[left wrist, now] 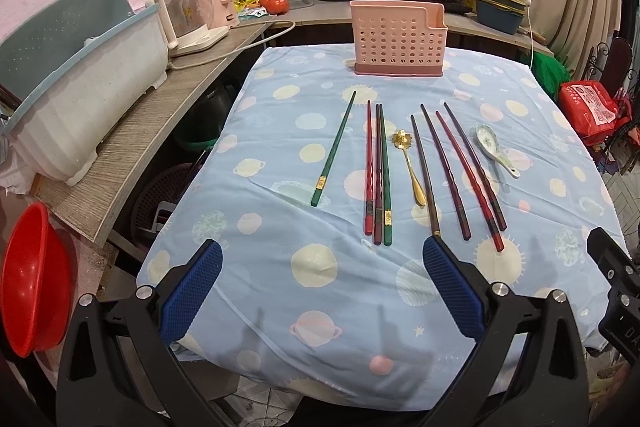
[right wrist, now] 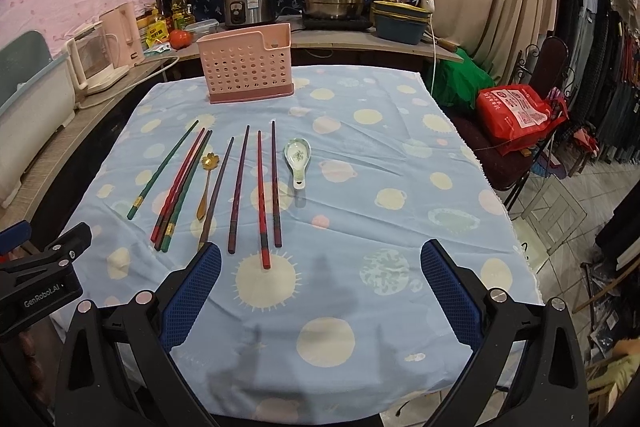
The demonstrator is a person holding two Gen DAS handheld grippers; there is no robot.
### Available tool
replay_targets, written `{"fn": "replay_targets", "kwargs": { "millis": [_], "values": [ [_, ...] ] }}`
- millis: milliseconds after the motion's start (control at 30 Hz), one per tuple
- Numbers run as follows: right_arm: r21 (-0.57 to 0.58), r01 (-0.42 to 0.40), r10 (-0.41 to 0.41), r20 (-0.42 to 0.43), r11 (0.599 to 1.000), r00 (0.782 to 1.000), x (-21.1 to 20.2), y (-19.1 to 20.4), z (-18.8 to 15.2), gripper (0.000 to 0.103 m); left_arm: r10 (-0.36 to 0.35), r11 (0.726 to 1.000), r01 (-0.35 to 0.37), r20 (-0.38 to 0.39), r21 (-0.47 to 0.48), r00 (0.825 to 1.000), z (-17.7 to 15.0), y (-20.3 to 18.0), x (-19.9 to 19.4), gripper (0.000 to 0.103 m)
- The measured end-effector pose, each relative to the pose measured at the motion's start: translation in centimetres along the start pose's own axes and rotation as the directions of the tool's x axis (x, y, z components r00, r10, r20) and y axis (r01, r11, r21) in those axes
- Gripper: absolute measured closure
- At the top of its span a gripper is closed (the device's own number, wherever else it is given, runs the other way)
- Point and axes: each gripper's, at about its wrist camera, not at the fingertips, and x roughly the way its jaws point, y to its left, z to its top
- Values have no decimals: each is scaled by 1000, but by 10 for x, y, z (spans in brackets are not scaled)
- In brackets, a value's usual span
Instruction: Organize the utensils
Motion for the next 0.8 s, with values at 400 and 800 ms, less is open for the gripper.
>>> {"fn": "replay_targets", "kwargs": {
  "millis": [400, 800],
  "values": [
    [18, -8, 9, -21, 1000, 1000, 17, -6, 10, 7, -2, 1000, 2, -41, 6, 999, 9, -3, 19, 7],
    [27, 0, 2, -71, 1000, 997, 49, -10, 18, 7, -6, 999, 3, -91, -33, 996, 21, 18, 61, 7]
  ]
}}
